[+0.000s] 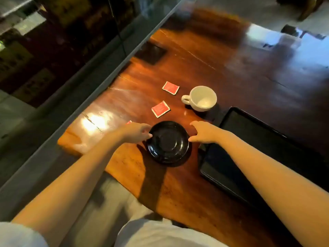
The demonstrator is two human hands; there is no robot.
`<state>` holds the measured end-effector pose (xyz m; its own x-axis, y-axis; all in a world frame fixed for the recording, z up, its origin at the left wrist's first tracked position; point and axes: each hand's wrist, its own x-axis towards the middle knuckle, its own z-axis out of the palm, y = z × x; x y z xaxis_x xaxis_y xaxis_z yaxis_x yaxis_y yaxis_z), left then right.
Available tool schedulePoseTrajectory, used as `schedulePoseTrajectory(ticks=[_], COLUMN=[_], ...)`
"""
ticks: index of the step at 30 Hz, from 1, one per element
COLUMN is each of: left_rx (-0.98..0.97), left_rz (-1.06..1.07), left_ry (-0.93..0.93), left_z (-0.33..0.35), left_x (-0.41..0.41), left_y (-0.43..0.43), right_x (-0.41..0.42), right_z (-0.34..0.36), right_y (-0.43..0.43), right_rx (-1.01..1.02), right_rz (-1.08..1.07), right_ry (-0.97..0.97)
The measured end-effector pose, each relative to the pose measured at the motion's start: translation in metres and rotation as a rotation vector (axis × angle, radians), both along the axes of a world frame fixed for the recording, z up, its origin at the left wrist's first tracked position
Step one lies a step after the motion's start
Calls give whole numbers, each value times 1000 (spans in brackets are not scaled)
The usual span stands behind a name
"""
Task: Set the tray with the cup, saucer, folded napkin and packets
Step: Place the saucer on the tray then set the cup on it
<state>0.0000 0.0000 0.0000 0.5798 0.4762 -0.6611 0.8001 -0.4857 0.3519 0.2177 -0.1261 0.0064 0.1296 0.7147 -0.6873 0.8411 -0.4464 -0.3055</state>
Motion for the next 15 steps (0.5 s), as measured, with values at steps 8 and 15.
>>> schedulePoseTrajectory(ticks=[8, 15], left_rx=[61, -94], left_rz=[176, 430], left_ry=[-110, -260], left_z=[-52, -63], left_x=[-21, -12], left_y=[-22, -37], right_x=[-32, -38], right_z=[-36, -48], right_y=[0, 0], right_rx=[101, 199], right_rz=[-66, -224], right_ry=[-58, 4])
